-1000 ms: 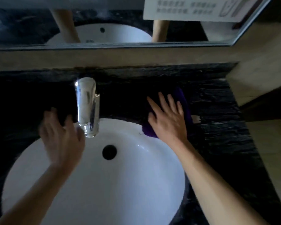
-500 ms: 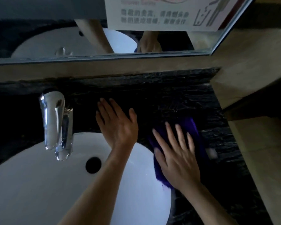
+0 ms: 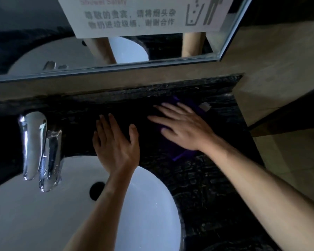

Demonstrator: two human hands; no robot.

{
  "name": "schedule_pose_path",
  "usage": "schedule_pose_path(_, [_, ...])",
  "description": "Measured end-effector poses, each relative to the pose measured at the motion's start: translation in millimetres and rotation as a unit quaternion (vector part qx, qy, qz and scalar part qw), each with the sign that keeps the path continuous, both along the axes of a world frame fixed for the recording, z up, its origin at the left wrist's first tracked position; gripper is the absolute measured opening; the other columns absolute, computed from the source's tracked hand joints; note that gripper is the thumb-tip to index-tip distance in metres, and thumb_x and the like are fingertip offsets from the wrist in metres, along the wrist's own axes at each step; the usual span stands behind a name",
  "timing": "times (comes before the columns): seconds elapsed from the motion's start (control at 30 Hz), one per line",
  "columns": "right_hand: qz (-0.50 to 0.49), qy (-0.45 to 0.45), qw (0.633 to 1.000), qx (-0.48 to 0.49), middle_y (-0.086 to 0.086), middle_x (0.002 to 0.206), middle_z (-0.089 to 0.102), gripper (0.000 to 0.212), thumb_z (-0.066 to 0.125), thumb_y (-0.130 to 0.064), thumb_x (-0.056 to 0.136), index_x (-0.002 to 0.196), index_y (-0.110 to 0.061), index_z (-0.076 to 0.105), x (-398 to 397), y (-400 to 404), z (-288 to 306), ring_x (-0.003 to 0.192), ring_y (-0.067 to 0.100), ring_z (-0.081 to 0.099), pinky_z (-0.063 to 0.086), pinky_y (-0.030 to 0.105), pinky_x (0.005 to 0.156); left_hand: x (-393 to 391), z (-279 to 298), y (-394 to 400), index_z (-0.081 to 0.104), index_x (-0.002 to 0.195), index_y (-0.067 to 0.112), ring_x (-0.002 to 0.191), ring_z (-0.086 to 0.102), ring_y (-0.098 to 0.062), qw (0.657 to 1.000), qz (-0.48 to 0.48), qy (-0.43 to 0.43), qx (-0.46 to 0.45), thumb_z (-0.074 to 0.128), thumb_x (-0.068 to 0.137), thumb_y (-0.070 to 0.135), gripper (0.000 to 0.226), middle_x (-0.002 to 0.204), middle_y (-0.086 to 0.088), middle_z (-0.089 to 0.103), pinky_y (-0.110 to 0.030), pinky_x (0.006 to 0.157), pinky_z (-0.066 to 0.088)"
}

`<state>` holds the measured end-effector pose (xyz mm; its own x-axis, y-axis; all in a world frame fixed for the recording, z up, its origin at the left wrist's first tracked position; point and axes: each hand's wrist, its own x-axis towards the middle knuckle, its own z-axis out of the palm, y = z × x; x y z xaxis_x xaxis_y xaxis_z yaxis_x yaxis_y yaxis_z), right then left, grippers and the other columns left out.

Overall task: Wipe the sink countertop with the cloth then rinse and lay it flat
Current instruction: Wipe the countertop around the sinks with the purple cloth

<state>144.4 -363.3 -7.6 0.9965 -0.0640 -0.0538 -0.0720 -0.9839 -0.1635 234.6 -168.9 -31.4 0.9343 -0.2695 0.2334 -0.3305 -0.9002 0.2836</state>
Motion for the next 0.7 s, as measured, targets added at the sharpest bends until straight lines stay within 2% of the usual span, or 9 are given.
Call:
schedule_pose_path(0.13, [-0.136, 0.037, 0.99, -0.01, -0.01, 0.169, 0.02, 0.054, 0.019, -0.054, 0.103, 0.156, -0.05, 0.021, -57, -52, 5, 0.157, 0.014, 0.013, 0.014, 0.047, 0.126, -2, 1, 0, 0.042, 0.151, 0.01, 0.149, 0.03, -0.038, 1.0, -0.013, 0.012, 0.015, 0.024, 0.099, 0.054, 0.07, 0.159, -0.024, 0.035, -0.052, 0.119, 0.023])
schedule_pose_path(0.23, [-0.248, 0.029, 0.968, -0.03, -0.003, 0.169, 0.023, 0.061, 0.022, -0.055, 0.096, 0.156, -0.048, 0.024, -52, -20, 5, 0.157, 0.023, 0.017, 0.014, 0.052, 0.125, -2, 1, 0, 0.04, 0.152, 0.009, 0.147, 0.033, -0.038, 1.0, -0.015, -0.003, 0.0, 0.022, 0.101, 0.053, 0.07, 0.156, -0.024, 0.039, -0.053, 0.118, 0.024])
schedule_pose_path(0.27, [-0.248, 0.016, 0.968, -0.034, 0.0, 0.168, 0.028, 0.062, 0.025, -0.053, 0.094, 0.156, -0.045, 0.029, -44, 1, 4, 0.156, 0.027, 0.02, 0.016, 0.054, 0.124, -3, 2, 1, 0.038, 0.152, 0.009, 0.146, 0.034, -0.038, 1.0, -0.014, -0.005, -0.009, 0.022, 0.101, 0.054, 0.07, 0.156, -0.023, 0.041, -0.052, 0.117, 0.025])
schedule_pose_path(0.33, [-0.173, -0.008, 0.985, -0.017, 0.003, 0.165, 0.035, 0.062, 0.029, -0.049, 0.093, 0.153, -0.039, 0.039, -18, 43, 3, 0.154, 0.031, 0.027, 0.02, 0.053, 0.122, -3, 1, 0, 0.036, 0.153, 0.008, 0.145, 0.036, -0.037, 0.999, -0.008, -0.013, -0.028, 0.022, 0.101, 0.054, 0.071, 0.155, -0.021, 0.042, -0.051, 0.117, 0.026])
schedule_pose_path(0.47, [0.04, 0.008, 0.999, -0.013, -0.008, 0.167, 0.029, 0.058, 0.021, -0.047, 0.1, 0.155, -0.036, 0.037, 50, 82, 3, 0.156, 0.022, 0.021, 0.016, 0.044, 0.124, -1, -2, 1, 0.037, 0.153, 0.005, 0.141, 0.044, -0.036, 0.996, 0.025, -0.029, -0.086, 0.022, 0.103, 0.049, 0.068, 0.154, -0.022, 0.043, -0.048, 0.115, 0.032])
schedule_pose_path(0.53, [0.091, 0.004, 0.995, -0.028, -0.011, 0.167, 0.028, 0.053, 0.033, -0.048, 0.103, 0.154, -0.038, 0.039, 62, 72, -2, 0.156, 0.018, 0.02, 0.017, 0.041, 0.123, 1, -5, 2, 0.036, 0.153, 0.004, 0.142, 0.042, -0.036, 0.995, 0.035, -0.031, -0.085, 0.024, 0.103, 0.05, 0.069, 0.155, -0.022, 0.042, -0.047, 0.115, 0.031])
schedule_pose_path(0.6, [0.079, -0.015, 0.997, -0.009, -0.009, 0.165, 0.033, 0.051, 0.04, -0.051, 0.1, 0.15, -0.041, 0.044, 47, 50, -4, 0.154, 0.017, 0.026, 0.019, 0.041, 0.122, 1, -5, 1, 0.033, 0.154, 0.006, 0.144, 0.039, -0.036, 0.997, 0.033, -0.018, -0.07, 0.024, 0.101, 0.052, 0.072, 0.157, -0.022, 0.039, -0.047, 0.116, 0.027])
schedule_pose_path(0.7, [-0.029, -0.034, 0.999, 0.002, -0.007, 0.164, 0.036, 0.051, 0.035, -0.052, 0.099, 0.15, -0.045, 0.043, -7, -3, -6, 0.153, 0.017, 0.03, 0.02, 0.045, 0.123, 1, -4, 0, 0.032, 0.155, 0.01, 0.148, 0.033, -0.034, 0.999, 0.033, 0.003, -0.042, 0.024, 0.098, 0.054, 0.073, 0.16, -0.019, 0.035, -0.048, 0.119, 0.023])
